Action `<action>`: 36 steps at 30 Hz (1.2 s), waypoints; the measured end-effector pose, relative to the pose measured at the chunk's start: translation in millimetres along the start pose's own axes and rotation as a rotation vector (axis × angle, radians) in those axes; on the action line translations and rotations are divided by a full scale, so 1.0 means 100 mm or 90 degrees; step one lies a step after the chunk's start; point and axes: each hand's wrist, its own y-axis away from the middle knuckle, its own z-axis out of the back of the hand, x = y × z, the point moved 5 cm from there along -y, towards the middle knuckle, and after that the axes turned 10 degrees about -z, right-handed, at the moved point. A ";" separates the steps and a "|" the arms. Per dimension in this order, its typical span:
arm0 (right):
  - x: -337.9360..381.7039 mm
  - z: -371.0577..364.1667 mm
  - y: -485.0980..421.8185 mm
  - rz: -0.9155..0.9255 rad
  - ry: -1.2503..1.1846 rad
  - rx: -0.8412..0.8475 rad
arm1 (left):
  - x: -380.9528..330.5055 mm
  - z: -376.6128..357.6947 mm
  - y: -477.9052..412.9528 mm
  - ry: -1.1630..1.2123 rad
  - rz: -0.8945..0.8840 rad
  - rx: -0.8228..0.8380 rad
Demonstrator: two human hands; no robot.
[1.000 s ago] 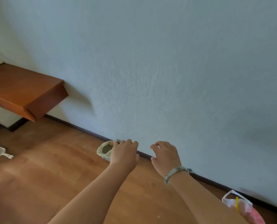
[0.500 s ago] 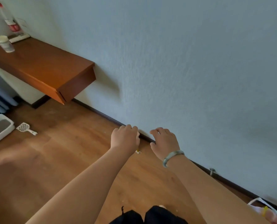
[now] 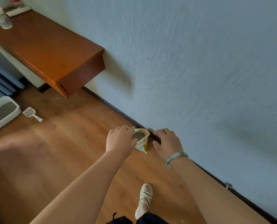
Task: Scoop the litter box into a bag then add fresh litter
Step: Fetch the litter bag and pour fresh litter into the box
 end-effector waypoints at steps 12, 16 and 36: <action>-0.17 -1.05 -1.17 -0.122 -0.059 0.095 | 0.64 -1.16 -1.01 0.019 0.010 0.111; -0.29 -1.46 -1.49 -0.182 -0.105 0.057 | 0.81 -1.65 -1.43 -0.012 -0.060 0.139; -1.28 -5.21 -2.87 -0.365 -0.216 0.022 | 1.63 -5.47 -2.62 -0.032 -0.114 0.123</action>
